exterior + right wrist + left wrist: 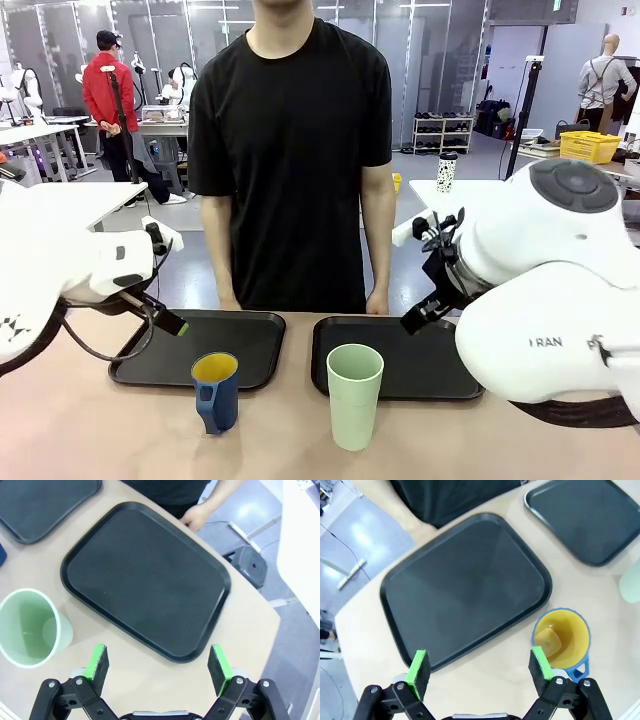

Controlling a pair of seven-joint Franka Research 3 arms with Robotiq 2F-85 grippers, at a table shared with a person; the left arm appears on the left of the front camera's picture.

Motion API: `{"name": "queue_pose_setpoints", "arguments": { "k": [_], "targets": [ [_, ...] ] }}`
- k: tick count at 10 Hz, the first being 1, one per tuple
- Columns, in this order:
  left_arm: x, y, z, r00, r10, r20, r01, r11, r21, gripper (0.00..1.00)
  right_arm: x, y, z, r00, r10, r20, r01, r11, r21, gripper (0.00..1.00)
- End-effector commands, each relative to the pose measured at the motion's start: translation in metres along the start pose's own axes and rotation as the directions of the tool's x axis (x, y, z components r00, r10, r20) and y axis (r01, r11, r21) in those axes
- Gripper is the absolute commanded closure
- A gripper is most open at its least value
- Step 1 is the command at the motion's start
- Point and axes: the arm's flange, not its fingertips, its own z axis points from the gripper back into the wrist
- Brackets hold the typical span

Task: Sort and store the cups by type.
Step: Pick up the Reusable plastic cup.

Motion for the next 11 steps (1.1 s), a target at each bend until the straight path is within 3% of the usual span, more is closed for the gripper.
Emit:
{"name": "queue_pose_setpoints", "arguments": {
  "k": [1,4,5,10,11],
  "targets": [
    [-0.028,-0.021,0.029,1.000,0.004,0.003,-0.004,0.998,0.061,0.00,-0.021,0.015,0.023,0.999,-0.052,-0.006,0.051,0.996,-0.077,0.00],
    [-0.026,-0.034,0.038,0.999,-0.029,0.016,0.027,0.994,0.109,0.00,-0.028,0.023,0.034,0.998,-0.042,0.054,0.047,0.994,-0.100,0.00],
    [0.013,-0.011,0.030,0.999,-0.028,0.033,0.026,0.998,0.055,0.00,0.005,0.009,0.035,0.999,-0.036,0.024,0.037,0.998,-0.050,0.00],
    [0.012,-0.011,0.031,0.999,-0.019,0.031,0.017,0.998,0.055,0.00,0.005,0.009,0.037,0.999,-0.039,0.029,0.041,0.998,-0.053,0.00],
    [0.010,0.016,0.015,0.999,0.038,0.031,-0.038,0.999,0.000,0.00,0.009,-0.007,0.020,0.999,-0.044,0.013,0.044,0.999,0.022,0.00]
  ]
}}
